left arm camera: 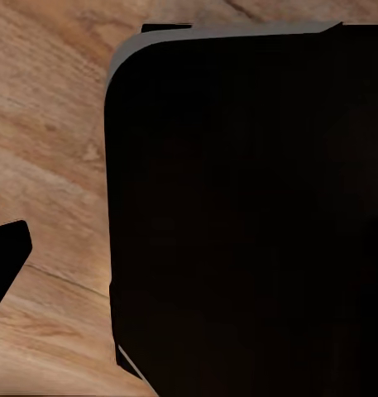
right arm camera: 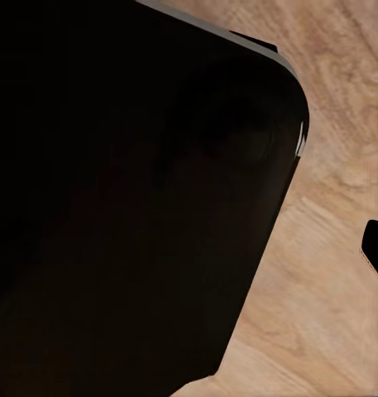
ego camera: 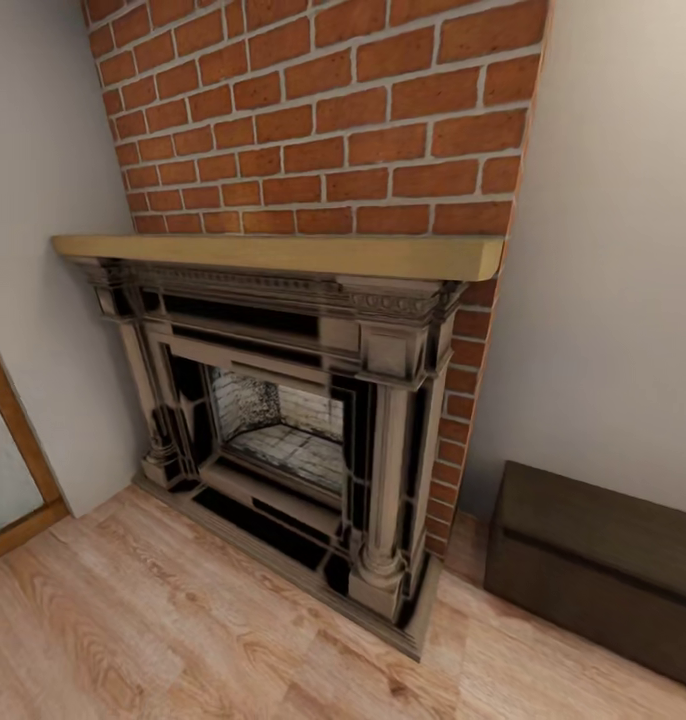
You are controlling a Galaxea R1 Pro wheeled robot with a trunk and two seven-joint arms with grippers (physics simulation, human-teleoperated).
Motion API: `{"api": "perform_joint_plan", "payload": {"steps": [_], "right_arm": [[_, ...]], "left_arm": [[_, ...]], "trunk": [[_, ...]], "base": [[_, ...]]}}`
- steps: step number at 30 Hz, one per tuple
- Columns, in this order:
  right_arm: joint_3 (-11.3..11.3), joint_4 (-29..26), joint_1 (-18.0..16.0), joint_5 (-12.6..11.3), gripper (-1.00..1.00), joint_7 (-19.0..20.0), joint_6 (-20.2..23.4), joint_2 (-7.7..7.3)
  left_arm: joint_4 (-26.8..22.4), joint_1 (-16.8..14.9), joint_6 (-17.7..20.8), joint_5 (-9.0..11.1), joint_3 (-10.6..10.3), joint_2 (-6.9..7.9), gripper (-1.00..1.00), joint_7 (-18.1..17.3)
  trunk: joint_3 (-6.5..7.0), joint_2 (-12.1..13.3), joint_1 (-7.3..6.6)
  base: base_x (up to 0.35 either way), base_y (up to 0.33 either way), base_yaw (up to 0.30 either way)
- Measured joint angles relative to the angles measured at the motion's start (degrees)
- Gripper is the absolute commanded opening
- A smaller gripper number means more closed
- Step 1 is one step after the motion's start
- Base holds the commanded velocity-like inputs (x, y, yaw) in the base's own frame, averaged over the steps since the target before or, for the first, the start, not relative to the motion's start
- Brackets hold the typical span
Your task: Turn on the radio receiver that's on the table in the living room.
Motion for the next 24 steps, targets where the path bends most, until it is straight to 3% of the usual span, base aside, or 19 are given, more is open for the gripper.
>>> {"api": "perform_joint_plan", "payload": {"steps": [24], "right_arm": [[0.0, 0.0, 0.0, 0.0, 1.0, -0.1, 0.0, 0.08]], "left_arm": [[0.0, 0.0, 0.0, 0.0, 0.0, 0.0, 1.0, 0.0]], "trunk": [[0.0, 0.0, 0.0]], "base": [[0.0, 0.0, 0.272]]}}
